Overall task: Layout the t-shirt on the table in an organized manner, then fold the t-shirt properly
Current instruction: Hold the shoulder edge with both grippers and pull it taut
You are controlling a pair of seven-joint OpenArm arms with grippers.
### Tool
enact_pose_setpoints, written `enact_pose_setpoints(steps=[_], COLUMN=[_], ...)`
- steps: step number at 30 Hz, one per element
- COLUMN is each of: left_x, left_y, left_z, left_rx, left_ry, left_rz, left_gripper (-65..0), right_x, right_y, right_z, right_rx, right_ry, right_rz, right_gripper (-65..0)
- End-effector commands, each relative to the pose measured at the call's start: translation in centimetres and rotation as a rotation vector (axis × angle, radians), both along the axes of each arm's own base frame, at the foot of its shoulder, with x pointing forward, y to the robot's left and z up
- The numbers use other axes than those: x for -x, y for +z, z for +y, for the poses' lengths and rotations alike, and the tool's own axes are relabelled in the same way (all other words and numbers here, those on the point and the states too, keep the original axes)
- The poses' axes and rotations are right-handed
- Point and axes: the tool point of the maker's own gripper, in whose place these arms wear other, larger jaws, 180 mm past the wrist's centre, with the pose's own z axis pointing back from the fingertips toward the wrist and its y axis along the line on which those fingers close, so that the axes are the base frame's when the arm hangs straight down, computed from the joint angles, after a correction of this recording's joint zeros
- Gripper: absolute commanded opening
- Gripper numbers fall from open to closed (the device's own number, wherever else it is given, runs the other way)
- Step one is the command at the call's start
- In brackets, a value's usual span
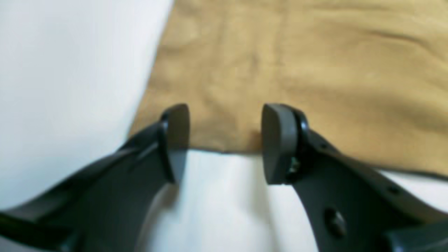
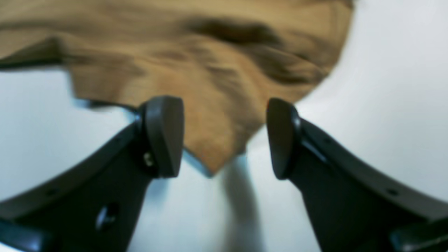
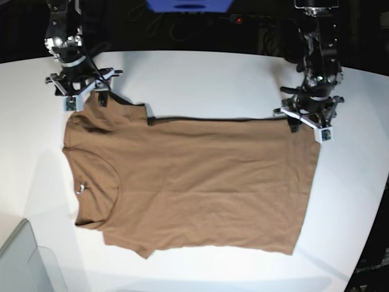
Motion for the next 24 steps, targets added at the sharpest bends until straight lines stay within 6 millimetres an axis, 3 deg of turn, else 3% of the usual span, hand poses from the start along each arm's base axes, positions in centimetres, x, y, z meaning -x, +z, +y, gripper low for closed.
enact_pose_setpoints(steps=[1,9,15,22,24], left_x=[-0.2,0.6,0.8,0.9,1.0], left_y=[0.4,-1.1,-1.0,-3.1,-3.8], left_z=[0.5,0.9,0.7,1.0,1.0], left_rx=[-0.017,-0.017,-0.011,0.002,0.004], left_ry=[0.003,0.01,0.009,0.028,0.031], left_rz=[-0.019,0.028,0.023,0.061,0.059], left_gripper=[-32.5,-32.5,-32.5,-33.2,-38.3], right_x=[-0.3,1.0,1.1,0.5,0.5], right_y=[0.6,-2.2,-2.3,-2.1,-2.2], right_z=[-0.1,-0.5,-0.5,0.1,0.5], right_rx=[-0.004,-0.017,-0.018,-0.036,-0.047], right_ry=[-0.004,-0.035,-0.036,-0.044,-0.049], right_rz=[-0.034,0.043,0.044,0.031,0.031], right_gripper=[-26.7,-26.6,-26.6,-26.9,-26.9])
